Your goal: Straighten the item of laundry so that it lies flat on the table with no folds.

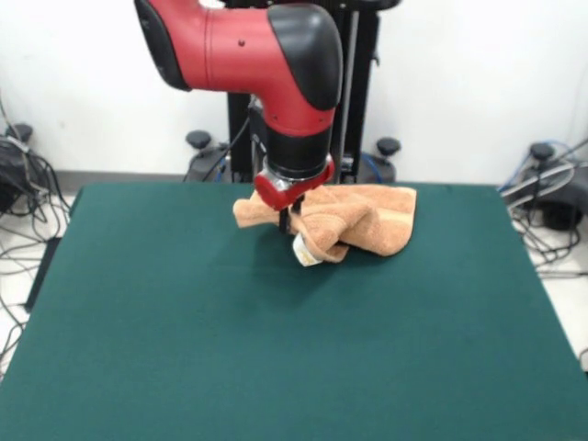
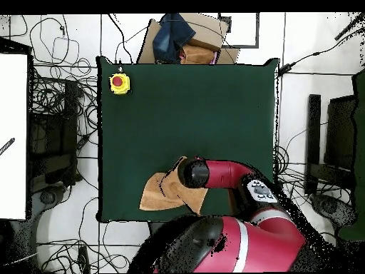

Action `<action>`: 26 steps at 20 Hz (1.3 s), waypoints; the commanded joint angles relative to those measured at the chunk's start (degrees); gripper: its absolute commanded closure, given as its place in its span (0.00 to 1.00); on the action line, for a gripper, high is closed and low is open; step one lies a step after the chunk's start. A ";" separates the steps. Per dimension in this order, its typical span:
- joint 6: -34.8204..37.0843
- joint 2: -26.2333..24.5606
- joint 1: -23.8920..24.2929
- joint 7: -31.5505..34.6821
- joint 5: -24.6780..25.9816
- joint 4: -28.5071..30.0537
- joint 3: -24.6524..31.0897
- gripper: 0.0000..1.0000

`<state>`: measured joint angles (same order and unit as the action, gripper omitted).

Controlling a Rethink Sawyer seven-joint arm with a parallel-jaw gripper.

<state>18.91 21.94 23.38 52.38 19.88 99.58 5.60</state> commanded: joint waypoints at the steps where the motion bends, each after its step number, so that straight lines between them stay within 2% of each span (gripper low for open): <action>1: 5.41 -2.15 1.12 0.09 2.19 -5.71 6.83 1.00; 26: 12.32 -4.69 4.31 -5.02 4.12 -13.35 9.75 1.00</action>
<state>25.02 18.24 26.13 52.38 20.50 91.43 8.96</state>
